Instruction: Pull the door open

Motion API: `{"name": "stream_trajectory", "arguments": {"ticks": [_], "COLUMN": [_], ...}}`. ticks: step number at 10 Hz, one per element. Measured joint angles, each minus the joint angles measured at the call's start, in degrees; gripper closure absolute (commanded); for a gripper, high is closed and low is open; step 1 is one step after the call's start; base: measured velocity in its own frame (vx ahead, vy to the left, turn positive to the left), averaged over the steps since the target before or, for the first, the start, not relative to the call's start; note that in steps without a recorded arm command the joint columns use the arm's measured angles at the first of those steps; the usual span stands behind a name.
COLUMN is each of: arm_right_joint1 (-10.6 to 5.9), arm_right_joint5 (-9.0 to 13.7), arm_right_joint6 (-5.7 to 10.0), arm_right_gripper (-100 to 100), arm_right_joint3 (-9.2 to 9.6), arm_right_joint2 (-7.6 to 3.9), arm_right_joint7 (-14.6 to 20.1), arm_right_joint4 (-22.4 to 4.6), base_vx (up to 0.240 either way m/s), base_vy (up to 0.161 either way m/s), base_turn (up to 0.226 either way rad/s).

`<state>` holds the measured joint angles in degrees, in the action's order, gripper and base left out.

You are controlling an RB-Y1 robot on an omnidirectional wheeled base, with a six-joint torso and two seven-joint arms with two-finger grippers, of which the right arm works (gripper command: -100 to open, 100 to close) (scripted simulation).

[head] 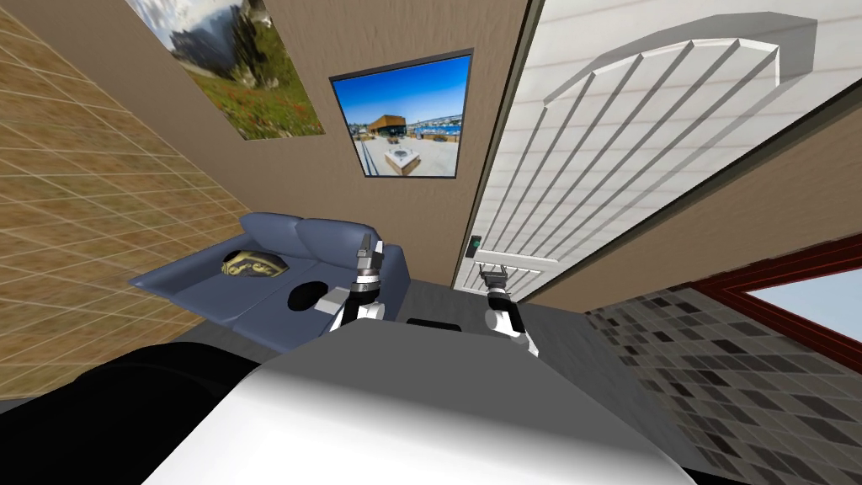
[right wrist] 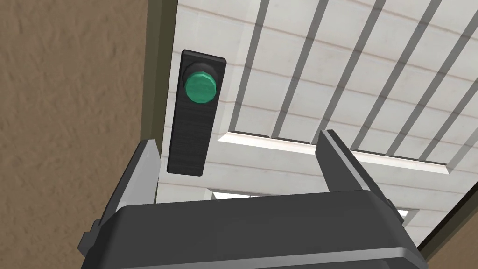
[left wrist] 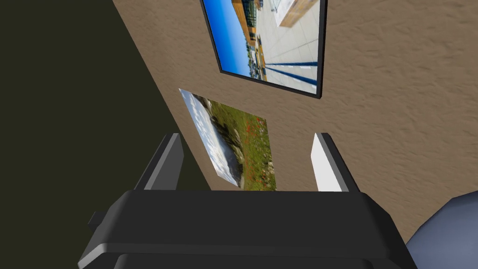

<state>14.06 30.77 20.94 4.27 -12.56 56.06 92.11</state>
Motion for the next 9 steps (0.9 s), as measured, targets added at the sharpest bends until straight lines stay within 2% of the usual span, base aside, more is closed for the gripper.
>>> {"name": "stream_trajectory", "arguments": {"ticks": [4, 7, 9], "arm_right_joint1": [-1.00, -1.93, -2.25], "arm_right_joint5": [1.66, 3.28, 4.04], "arm_right_joint6": [-0.43, -1.32, -1.21], "arm_right_gripper": [-100, -100, -100], "arm_right_joint3": [0.40, 0.55, 0.95], "arm_right_joint2": [-0.53, -0.98, -1.36], "arm_right_joint7": [4.04, 7.57, 9.71], "arm_right_joint4": [-2.81, -4.96, -6.49], "base_vx": [0.090, 0.108, 0.090], "base_vy": [-0.003, 0.006, -0.004], "base_turn": [0.022, 0.022, 0.023]}}
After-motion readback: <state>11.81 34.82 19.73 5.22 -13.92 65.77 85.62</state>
